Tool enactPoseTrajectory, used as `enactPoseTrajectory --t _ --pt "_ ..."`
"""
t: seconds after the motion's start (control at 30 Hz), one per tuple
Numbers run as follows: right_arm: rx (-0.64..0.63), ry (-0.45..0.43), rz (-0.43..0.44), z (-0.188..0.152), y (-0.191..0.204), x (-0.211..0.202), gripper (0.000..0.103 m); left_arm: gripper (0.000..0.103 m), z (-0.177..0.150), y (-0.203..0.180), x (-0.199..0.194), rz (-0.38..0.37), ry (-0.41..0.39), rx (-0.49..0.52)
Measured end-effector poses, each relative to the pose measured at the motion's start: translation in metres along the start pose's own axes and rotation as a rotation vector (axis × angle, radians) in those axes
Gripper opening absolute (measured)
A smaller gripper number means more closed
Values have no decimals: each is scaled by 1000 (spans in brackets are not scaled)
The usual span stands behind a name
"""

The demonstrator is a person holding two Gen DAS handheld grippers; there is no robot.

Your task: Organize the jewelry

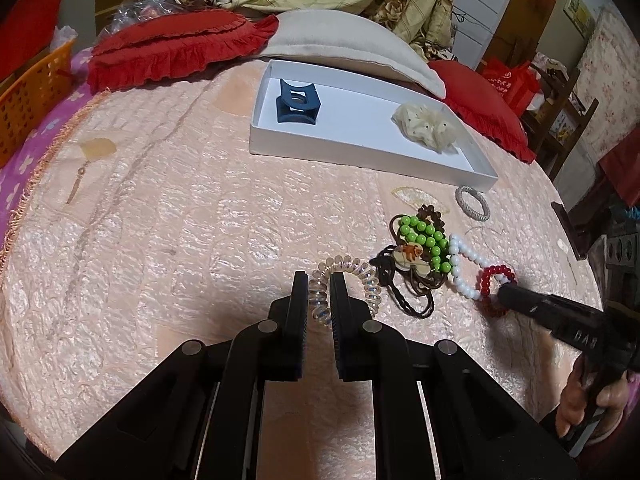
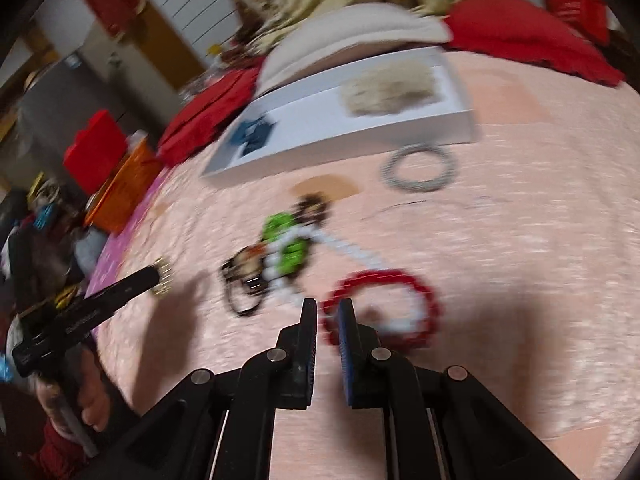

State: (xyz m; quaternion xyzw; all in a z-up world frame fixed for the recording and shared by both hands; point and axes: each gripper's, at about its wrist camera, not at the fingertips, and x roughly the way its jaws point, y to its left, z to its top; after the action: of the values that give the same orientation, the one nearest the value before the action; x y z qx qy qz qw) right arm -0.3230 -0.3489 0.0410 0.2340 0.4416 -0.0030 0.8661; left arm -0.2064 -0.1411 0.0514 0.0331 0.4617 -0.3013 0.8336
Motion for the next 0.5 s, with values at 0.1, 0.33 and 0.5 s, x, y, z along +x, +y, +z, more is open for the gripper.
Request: enactPoseTrajectory --t 0.1,0.33,0.5 --pt "-111 17 -55 1 25 15 9 10 -1 0 2 -5 6 3" --pt "-268 57 -156 0 44 43 10 10 -3 1 8 -18 19 7" --pt "-253 54 -159 6 37 48 10 10 -3 2 12 -21 27 5"
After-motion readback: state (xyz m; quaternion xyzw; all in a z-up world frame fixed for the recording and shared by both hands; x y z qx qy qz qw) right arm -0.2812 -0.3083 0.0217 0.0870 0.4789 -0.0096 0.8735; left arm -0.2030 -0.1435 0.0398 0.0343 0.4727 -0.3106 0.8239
